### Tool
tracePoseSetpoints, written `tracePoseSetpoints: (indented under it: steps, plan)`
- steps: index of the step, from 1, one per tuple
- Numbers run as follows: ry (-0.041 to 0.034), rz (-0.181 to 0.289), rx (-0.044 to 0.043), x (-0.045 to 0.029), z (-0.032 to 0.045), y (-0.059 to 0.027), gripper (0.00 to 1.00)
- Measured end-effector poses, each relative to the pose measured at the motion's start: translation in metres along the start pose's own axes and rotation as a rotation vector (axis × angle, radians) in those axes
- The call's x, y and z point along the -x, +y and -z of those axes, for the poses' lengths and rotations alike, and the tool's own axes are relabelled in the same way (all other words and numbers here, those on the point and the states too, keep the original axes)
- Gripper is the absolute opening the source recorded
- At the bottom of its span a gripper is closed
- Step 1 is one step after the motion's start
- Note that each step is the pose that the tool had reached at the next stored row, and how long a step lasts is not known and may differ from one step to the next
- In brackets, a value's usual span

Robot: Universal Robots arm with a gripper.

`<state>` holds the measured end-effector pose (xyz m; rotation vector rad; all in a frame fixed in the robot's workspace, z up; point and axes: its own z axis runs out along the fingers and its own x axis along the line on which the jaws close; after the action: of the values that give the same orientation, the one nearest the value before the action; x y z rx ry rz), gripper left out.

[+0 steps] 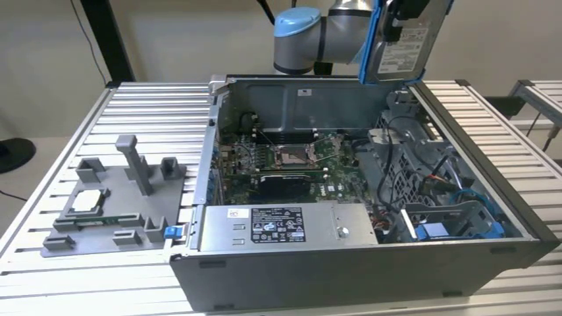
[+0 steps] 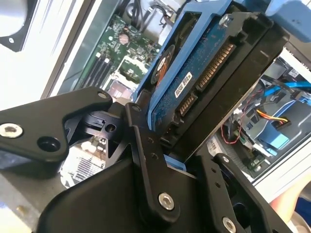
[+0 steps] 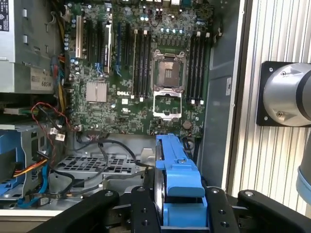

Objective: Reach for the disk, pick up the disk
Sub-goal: 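Pick up the disk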

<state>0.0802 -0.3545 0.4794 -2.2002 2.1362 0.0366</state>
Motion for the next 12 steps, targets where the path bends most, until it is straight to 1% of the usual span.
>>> tracePoseSetpoints:
  steps: [3,9,12]
  plan:
    - [-0.0006,0.000,0.0005,-0.0076,0.0005,-0.0002,0.00]
    - [-0.0010,-0.001,0.0005,-0.0259,0.0017,0.0003,0.00]
    - [-0.0008,-0.009,0.0014,-0.0334,0.0022,0.0005,0.00]
